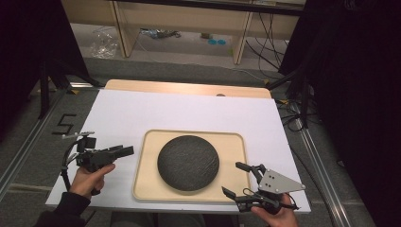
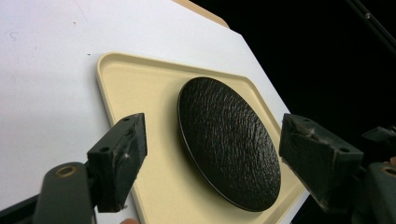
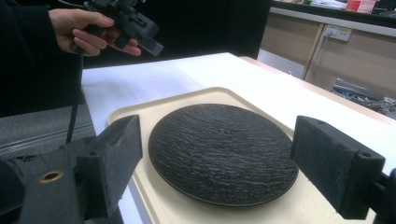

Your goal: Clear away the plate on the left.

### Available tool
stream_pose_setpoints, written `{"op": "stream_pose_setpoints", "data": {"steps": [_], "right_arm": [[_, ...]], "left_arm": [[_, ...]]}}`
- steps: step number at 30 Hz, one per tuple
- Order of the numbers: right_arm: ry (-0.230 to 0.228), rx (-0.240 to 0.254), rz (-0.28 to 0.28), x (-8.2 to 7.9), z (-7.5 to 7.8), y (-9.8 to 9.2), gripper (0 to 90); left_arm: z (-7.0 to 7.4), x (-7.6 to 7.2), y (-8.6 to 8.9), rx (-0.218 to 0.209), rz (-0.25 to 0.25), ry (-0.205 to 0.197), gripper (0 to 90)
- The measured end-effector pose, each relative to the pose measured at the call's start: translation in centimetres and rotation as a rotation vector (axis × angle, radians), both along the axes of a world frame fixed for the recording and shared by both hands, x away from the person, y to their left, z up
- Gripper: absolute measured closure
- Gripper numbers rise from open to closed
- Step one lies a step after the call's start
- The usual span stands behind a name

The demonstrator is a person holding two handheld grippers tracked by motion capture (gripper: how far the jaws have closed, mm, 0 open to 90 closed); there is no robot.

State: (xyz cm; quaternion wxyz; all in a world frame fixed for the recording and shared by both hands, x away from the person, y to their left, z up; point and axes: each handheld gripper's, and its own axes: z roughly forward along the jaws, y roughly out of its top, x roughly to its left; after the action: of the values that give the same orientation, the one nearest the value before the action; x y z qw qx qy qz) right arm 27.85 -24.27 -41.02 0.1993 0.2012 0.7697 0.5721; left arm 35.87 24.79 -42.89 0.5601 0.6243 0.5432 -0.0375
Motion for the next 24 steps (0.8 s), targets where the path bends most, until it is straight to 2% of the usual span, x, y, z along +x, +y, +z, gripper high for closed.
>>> {"op": "stream_pose_setpoints", "data": {"steps": [10,13,16,24], "right_arm": [[-0.001,0.000,0.000,0.0,0.0,0.0,17.7],[0.000,-0.001,0.001,0.0,0.0,0.0,17.7],[0.000,0.000,0.001,0.0,0.0,0.0,17.6],[0.000,0.001,0.001,0.0,0.0,0.0,17.7]], "left_arm": [[0.0,-0.8,0.0,0.013,-0.019,-0.014,22.8],[-0.1,-1.0,0.1,0.030,-0.021,-0.017,22.8],[-0.1,-1.2,0.0,0.050,-0.030,-0.029,22.7],[0.0,-1.9,0.2,0.059,-0.034,-0.053,22.7]]}}
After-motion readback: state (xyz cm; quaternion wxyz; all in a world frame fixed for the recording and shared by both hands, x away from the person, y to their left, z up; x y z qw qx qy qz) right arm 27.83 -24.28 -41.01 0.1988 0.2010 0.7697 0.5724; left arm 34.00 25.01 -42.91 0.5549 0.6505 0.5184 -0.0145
